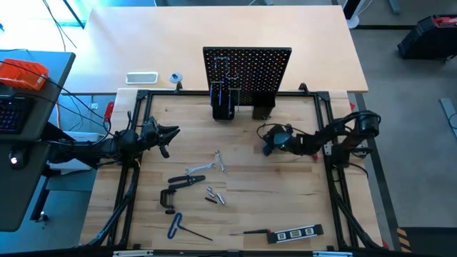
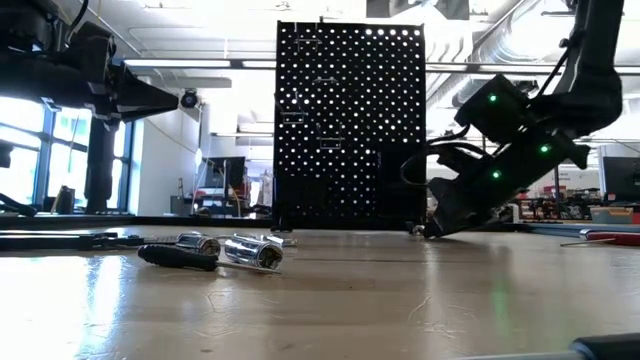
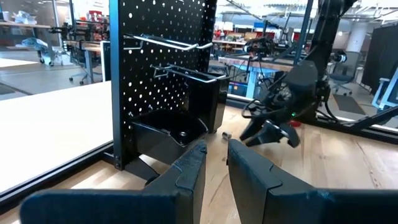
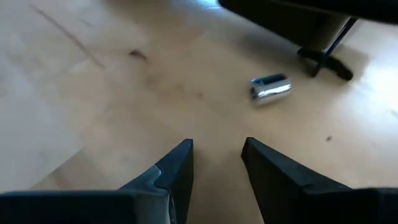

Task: Hang tools onto peg board
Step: Put the socket into the left bin on the pegboard

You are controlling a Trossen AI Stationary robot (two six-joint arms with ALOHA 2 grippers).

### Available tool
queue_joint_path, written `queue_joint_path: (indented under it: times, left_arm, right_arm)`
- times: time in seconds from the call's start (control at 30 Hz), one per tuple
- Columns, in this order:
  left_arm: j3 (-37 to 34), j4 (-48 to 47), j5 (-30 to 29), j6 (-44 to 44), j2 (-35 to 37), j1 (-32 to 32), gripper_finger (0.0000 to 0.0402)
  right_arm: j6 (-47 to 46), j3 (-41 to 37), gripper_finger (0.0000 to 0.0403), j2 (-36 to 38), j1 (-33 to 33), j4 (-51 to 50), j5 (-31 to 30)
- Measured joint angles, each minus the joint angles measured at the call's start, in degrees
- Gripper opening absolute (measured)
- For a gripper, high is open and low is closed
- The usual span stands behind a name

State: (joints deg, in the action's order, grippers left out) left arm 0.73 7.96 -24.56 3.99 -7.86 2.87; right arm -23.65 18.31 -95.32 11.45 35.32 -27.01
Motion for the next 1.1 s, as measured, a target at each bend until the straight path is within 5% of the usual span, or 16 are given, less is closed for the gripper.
queue_joint_path:
  times: [0.67,1.1]
  left_arm:
    - [0.0,0.02,0.0,-0.13,-0.02,0.0,0.006]
    - [0.0,-0.35,1.4,-0.11,-0.02,-0.02,0.006]
  right_arm:
    - [15.55,6.04,0.0143,-2.82,10.71,0.21,9.24]
    - [13.13,10.71,0.0124,-8.51,11.34,-3.37,12.04]
